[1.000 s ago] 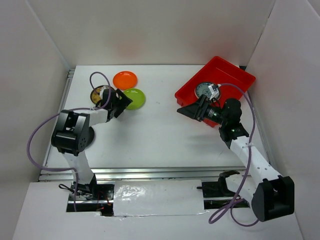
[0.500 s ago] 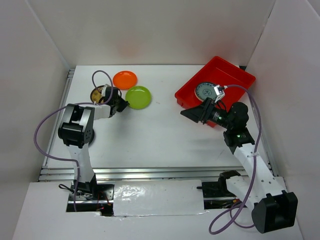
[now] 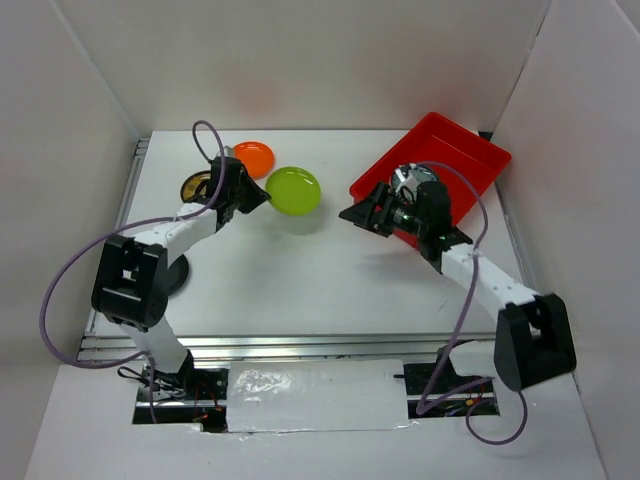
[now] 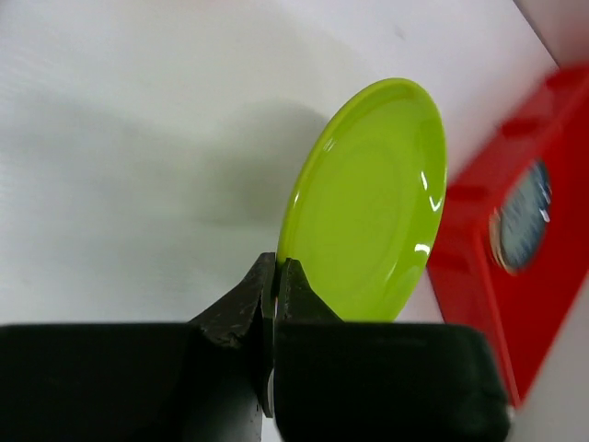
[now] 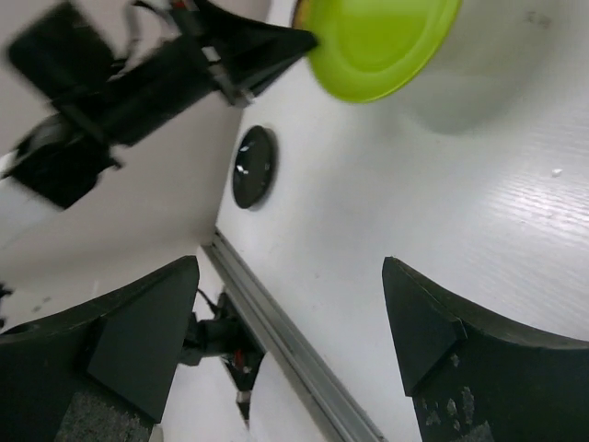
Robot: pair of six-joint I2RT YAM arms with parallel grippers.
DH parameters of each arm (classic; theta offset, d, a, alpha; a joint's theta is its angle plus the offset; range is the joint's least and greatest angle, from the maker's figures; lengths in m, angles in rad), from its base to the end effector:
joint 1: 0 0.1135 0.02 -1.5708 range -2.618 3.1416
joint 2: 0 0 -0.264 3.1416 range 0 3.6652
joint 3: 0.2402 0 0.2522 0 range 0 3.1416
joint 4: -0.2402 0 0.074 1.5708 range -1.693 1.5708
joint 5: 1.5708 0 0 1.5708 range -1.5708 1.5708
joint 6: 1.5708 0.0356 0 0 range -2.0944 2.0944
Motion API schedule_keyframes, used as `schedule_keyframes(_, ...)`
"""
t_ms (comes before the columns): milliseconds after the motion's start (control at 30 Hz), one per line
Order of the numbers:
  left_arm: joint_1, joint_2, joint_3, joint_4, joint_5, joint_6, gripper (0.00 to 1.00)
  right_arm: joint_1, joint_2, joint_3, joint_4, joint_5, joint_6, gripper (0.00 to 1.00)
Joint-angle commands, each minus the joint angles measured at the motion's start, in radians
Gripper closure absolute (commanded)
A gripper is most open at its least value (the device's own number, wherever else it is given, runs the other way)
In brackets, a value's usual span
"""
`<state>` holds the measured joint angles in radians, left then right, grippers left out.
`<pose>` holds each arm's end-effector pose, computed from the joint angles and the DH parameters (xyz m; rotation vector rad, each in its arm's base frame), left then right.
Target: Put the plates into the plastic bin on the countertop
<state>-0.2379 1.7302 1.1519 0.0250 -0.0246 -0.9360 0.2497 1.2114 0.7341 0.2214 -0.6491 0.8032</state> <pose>0.3822 -0.0918 0.2329 -0.7657 2.0598 -0.6563 0.2576 0.0879 0.2755 0.0449 1.9845 1.3042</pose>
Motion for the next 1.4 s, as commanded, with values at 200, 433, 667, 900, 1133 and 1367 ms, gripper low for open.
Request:
schedule_keyframes(200,-0.057,-0.172,-0.087,0.047,0.352,0.075,1.00,0.043,0.375,0.244,0.068,0.097,-0.062,0.14)
schedule_keyframes(433,-0.072,-0.201,-0.103,0.053,0.425,0.097,1.00,0.053,0.484,0.281,0.088,0.131,-0.050,0.21)
schedule_keyframes(667,-0.072,-0.172,-0.039,-0.019,0.372,0.118,0.79,0.045,0.467,0.238,0.144,0.164,0.002,1.00)
schedule_keyframes(900,-0.051,-0.247,0.037,-0.280,-0.066,0.080,0.01,-0.136,0.382,0.217,0.009,0.501,0.178,1.00)
schedule_keyframes(1133,0.043,-0.241,0.035,-0.320,-0.137,0.043,0.01,-0.351,0.476,0.324,-0.119,0.599,0.189,1.00)
schedule_keyframes(1367,0.058,-0.195,0.046,-0.323,-0.113,0.075,0.01,-0.438,0.620,0.476,-0.174,0.528,0.136,1.00)
